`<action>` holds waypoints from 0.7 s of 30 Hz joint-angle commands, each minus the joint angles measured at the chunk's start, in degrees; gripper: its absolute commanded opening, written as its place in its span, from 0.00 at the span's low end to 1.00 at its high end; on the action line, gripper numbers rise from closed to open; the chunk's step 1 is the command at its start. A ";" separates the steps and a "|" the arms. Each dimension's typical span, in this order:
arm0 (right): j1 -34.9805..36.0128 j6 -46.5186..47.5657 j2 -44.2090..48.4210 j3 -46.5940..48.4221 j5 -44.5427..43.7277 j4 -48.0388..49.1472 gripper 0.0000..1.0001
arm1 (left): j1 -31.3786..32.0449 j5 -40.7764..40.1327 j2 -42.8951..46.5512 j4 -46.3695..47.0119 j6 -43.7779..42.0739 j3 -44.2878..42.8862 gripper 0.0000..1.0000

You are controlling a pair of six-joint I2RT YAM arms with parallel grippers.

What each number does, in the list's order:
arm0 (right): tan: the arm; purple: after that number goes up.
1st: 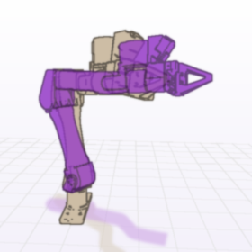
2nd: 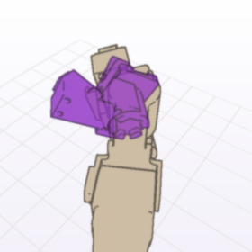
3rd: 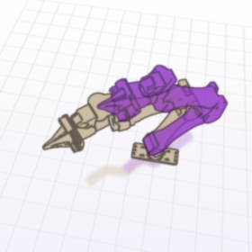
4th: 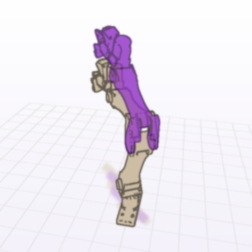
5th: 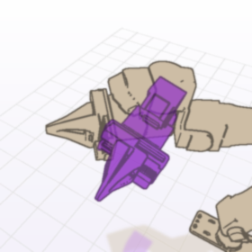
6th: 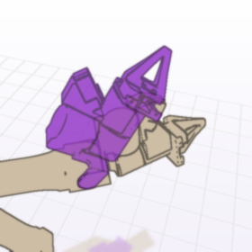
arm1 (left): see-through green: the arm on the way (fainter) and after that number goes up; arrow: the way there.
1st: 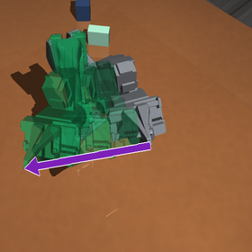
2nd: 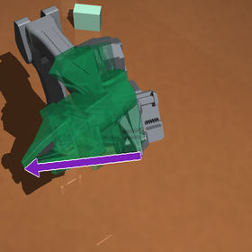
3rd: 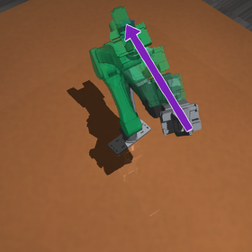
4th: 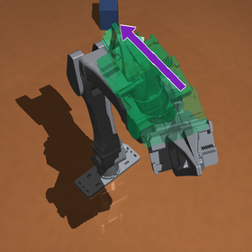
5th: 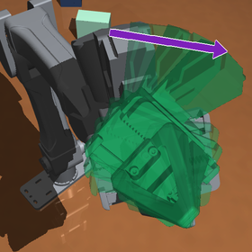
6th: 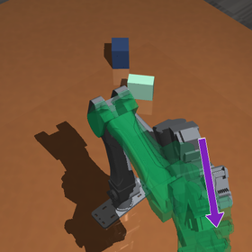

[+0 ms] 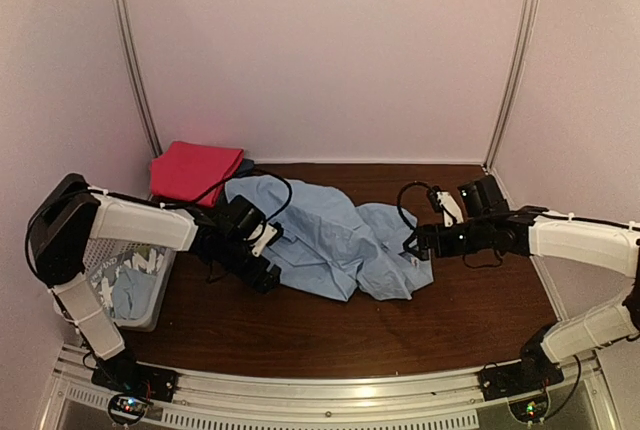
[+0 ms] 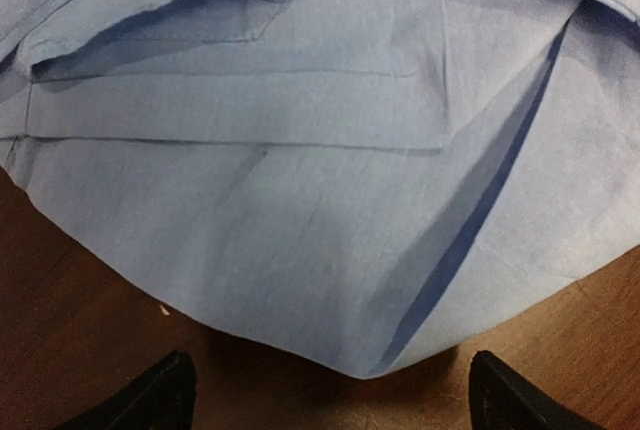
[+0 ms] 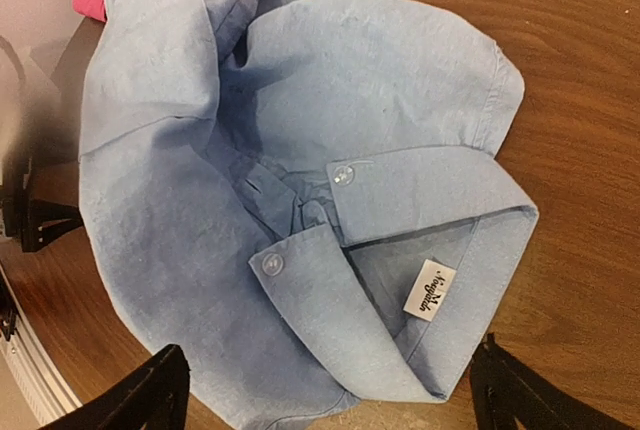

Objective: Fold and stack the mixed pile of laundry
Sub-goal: Pick up the crumpled shirt from the center of the board.

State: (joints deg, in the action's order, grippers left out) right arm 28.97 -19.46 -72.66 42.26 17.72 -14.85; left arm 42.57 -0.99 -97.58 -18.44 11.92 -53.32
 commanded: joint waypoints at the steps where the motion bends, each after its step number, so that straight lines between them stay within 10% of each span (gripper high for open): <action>1: 0.22 -0.49 5.01 -0.82 -4.00 1.28 1.00 | 1.36 -2.50 -4.36 1.98 -3.84 -2.83 0.94; 6: 0.21 1.29 6.03 -1.04 -4.81 1.04 1.00 | 5.03 -1.68 -9.55 -0.36 -6.16 -5.13 0.73; 11: 0.09 4.65 9.39 -1.09 -3.59 0.19 1.00 | 9.82 2.92 -6.25 -4.91 -5.53 -8.33 0.00; 21: 0.23 6.71 15.08 -1.92 1.66 1.93 0.99 | 14.25 26.26 4.82 -7.61 -7.35 -34.17 0.00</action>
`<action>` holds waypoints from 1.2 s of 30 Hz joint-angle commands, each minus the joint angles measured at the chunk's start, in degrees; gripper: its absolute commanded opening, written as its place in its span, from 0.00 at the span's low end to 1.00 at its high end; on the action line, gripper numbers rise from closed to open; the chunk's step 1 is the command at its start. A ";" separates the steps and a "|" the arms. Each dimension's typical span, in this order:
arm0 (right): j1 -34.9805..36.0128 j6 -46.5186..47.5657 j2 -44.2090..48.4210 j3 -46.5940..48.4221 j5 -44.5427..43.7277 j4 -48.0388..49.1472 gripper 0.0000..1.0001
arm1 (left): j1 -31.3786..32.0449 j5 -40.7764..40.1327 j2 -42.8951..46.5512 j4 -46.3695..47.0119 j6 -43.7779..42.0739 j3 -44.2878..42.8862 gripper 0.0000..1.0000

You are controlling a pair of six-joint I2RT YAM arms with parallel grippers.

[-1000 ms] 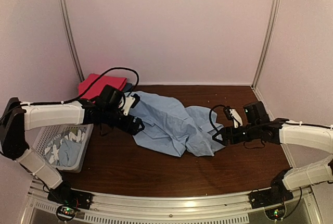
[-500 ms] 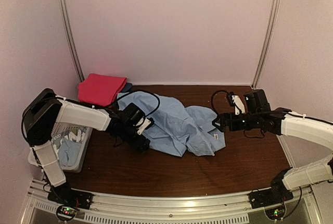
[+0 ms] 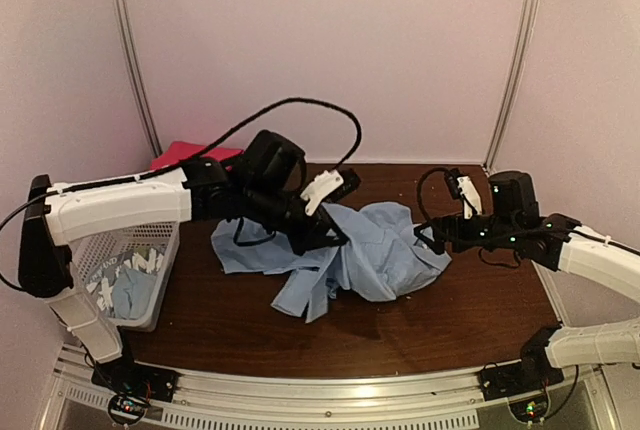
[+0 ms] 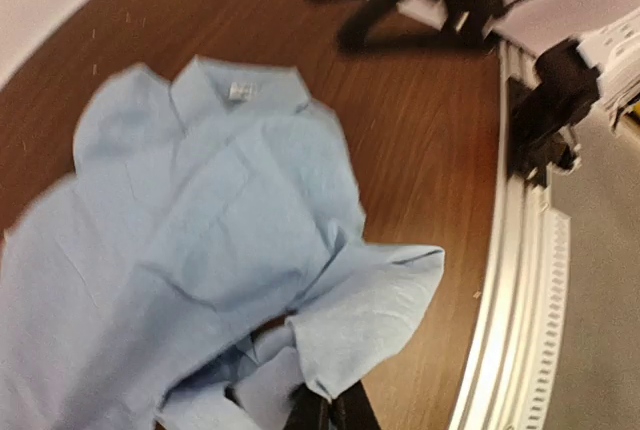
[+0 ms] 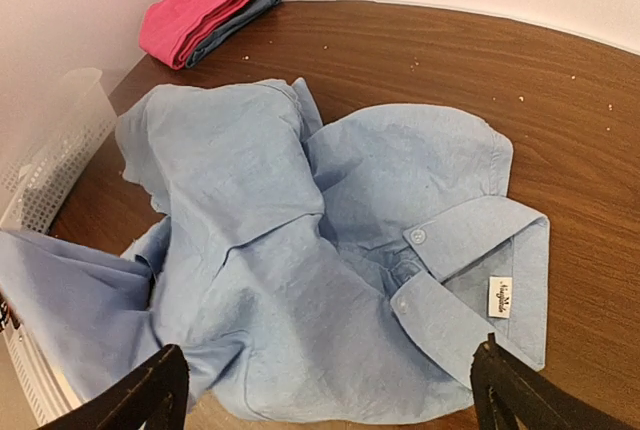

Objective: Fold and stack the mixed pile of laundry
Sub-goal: Pick up the crumpled shirt from the center of the board, then pass from the left arm to the right

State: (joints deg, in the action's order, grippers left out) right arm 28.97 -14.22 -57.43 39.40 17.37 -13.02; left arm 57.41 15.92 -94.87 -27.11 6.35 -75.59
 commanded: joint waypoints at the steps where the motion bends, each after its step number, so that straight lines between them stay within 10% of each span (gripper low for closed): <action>1: 0.28 1.15 0.36 0.94 1.68 0.40 0.99 | -1.38 8.49 1.03 0.79 -1.89 -15.49 0.00; 9: 0.10 1.51 2.25 3.46 -1.55 -0.58 0.97 | -21.53 22.58 -10.01 15.97 19.01 -25.23 0.00; 18: 5.90 1.86 -2.34 4.31 0.91 8.63 0.94 | -21.38 22.46 -9.54 17.80 20.85 -23.58 0.00; 36: 17.92 12.17 -21.45 13.50 -27.06 19.39 1.00 | -19.50 19.98 -6.58 31.71 45.02 -22.11 0.00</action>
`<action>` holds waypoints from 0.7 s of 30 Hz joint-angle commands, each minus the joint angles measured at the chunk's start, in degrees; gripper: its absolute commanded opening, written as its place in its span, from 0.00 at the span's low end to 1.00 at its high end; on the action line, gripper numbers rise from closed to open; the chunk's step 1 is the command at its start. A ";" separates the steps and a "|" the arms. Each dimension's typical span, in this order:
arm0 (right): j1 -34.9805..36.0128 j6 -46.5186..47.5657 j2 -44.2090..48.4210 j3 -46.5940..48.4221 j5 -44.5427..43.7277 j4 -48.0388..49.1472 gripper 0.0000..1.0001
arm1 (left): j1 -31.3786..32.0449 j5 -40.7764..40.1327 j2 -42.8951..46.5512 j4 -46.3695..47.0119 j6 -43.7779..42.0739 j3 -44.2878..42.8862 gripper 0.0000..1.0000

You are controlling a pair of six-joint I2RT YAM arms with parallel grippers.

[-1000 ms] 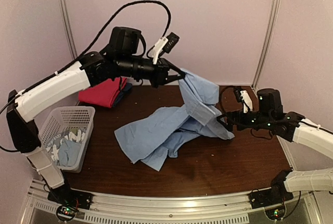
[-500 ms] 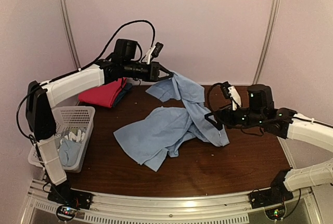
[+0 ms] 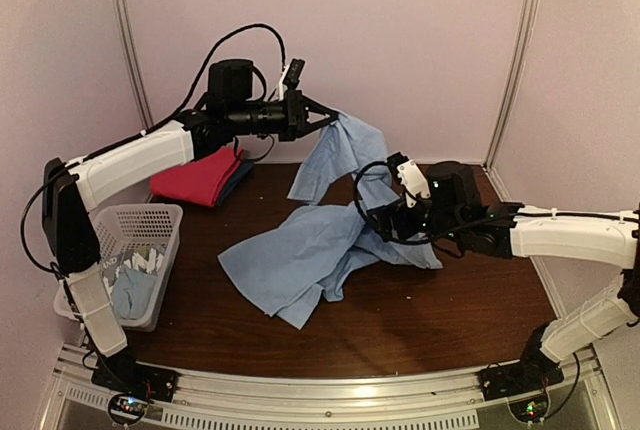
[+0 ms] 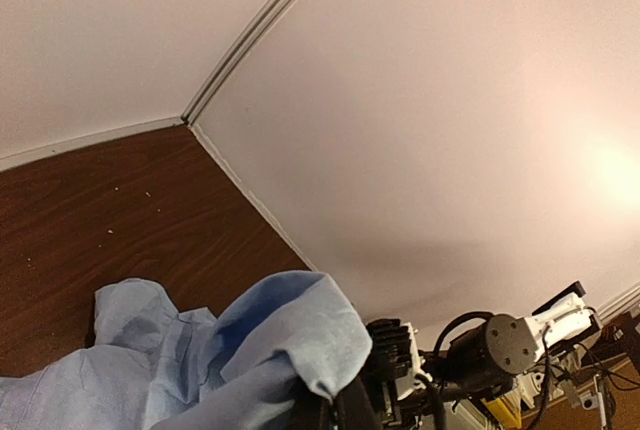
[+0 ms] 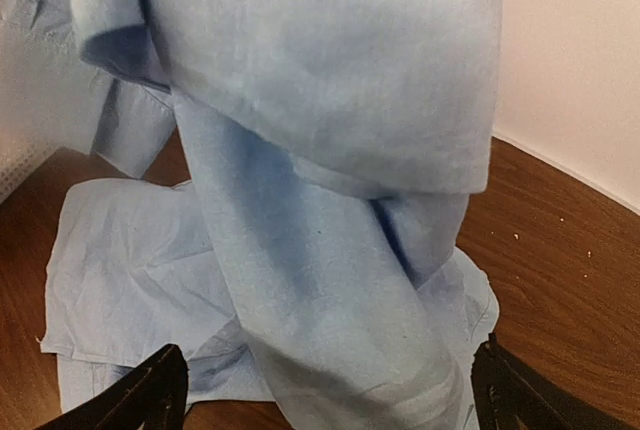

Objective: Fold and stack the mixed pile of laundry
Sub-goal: Pass from the left arm to the right

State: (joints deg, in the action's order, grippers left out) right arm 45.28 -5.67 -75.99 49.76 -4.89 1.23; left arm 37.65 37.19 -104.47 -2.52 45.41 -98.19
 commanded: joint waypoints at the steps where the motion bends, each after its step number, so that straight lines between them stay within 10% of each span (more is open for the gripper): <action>1: 2.37 4.01 -3.84 3.68 -5.04 5.78 1.00 | 0.24 -1.97 3.22 6.99 6.26 0.55 0.00; 21: 7.65 9.65 -9.11 4.50 -42.67 11.96 0.83 | -0.65 -2.20 4.79 10.58 14.92 0.62 0.00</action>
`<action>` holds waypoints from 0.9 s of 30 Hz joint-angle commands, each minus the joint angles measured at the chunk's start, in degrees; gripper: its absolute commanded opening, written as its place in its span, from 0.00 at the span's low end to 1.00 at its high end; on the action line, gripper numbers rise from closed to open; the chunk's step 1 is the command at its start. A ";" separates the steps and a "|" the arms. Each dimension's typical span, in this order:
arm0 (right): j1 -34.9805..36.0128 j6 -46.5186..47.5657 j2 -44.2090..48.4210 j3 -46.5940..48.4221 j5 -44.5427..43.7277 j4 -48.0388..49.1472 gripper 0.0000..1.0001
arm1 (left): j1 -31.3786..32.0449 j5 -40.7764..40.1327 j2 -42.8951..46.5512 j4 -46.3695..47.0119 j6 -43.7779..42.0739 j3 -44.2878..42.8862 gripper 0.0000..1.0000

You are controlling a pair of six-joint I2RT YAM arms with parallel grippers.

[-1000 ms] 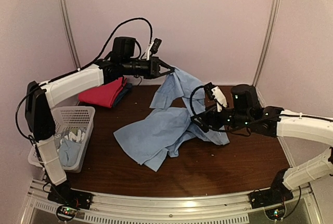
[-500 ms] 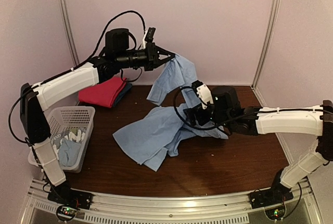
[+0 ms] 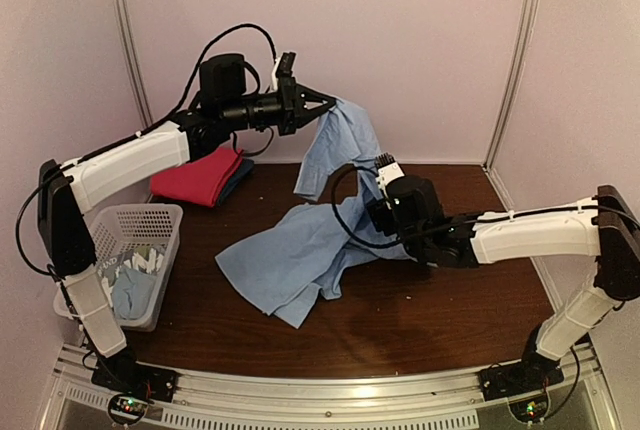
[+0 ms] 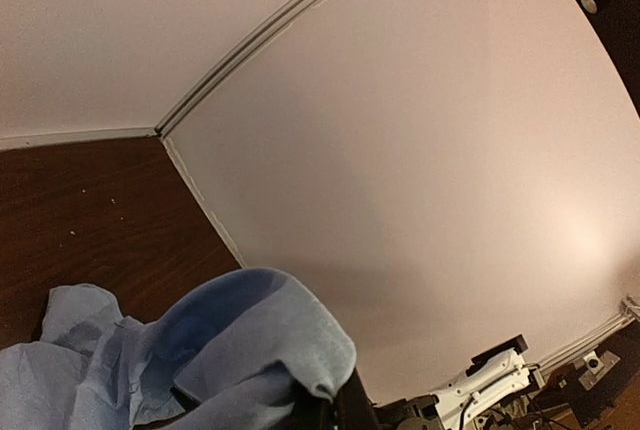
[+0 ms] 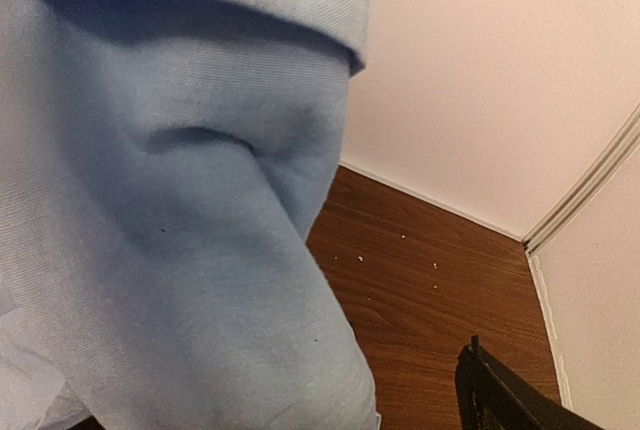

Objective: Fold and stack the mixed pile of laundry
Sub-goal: Pass from the left arm to the right

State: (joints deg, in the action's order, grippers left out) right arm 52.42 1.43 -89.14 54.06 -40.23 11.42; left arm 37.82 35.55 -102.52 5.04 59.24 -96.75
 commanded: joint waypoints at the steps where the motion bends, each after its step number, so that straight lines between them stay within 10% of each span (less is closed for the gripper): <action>1: 0.44 3.33 5.14 -0.48 -7.29 2.38 0.78 | -1.01 -0.65 2.93 2.98 1.09 -0.74 0.00; 4: 0.12 4.28 8.26 -1.82 -5.34 2.48 0.62 | -1.78 -0.83 3.32 3.34 1.46 -0.27 0.00; 8: -1.40 5.29 9.80 -2.60 -1.97 2.54 0.01 | -2.05 0.54 2.89 5.44 2.86 -0.35 0.00; 17: -5.63 1.12 16.88 1.59 11.40 -3.70 0.00 | -1.16 2.24 8.74 4.47 -7.45 4.79 0.00; 22: -10.69 -4.23 20.51 5.11 22.57 -7.58 0.00 | 8.65 4.26 16.99 -2.88 -32.82 14.17 0.00; 25: -11.67 -5.35 20.81 6.27 27.43 -8.73 0.00 | 17.92 -1.33 17.46 -21.02 -55.24 15.79 0.18; 27: -11.76 -6.36 21.21 6.32 29.11 -9.14 0.00 | 16.31 -5.04 19.35 -19.50 -53.89 23.67 0.34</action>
State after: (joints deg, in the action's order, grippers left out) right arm 40.95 -1.17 -68.73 59.33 -19.40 5.28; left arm 52.75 35.99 -85.23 -4.25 24.25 -82.15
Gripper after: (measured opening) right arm 0.007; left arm 0.209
